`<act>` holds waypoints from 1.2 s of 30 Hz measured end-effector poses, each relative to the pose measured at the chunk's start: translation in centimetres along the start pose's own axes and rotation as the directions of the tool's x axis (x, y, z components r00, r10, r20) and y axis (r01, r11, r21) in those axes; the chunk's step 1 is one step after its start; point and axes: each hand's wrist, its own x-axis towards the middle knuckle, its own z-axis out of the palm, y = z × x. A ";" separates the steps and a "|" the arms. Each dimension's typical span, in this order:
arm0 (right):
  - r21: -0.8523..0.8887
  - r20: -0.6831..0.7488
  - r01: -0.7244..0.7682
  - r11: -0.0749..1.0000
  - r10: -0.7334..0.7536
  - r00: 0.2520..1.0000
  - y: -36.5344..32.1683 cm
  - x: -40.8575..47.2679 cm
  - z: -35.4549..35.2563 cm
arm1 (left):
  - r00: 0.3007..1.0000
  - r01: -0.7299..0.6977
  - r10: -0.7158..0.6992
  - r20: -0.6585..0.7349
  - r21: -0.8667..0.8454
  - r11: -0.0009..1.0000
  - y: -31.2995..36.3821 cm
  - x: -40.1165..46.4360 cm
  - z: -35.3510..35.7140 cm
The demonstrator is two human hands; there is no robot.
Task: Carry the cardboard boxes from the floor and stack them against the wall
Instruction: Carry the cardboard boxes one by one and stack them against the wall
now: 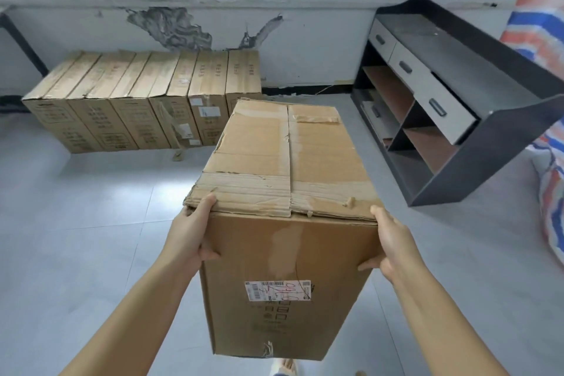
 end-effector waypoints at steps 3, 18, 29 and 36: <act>0.011 -0.012 0.010 1.000 -0.010 1.000 -3.6 3.5 1.0 | 1.000 -0.006 0.006 0.024 -0.001 1.000 2.6 3.4 3.4; 0.035 -0.135 0.027 0.999 -0.022 0.991 -22.3 22.9 13.0 | 0.986 0.033 -0.035 0.163 0.019 0.999 18.3 29.2 18.4; 0.065 -0.170 0.003 0.998 0.008 0.985 -35.0 36.9 20.3 | 0.978 0.017 -0.034 0.206 0.083 0.996 29.3 44.8 29.6; 0.009 -0.090 -0.010 1.000 0.011 0.996 -43.8 50.2 24.7 | 0.994 0.056 -0.060 0.094 0.045 0.997 33.9 54.1 37.6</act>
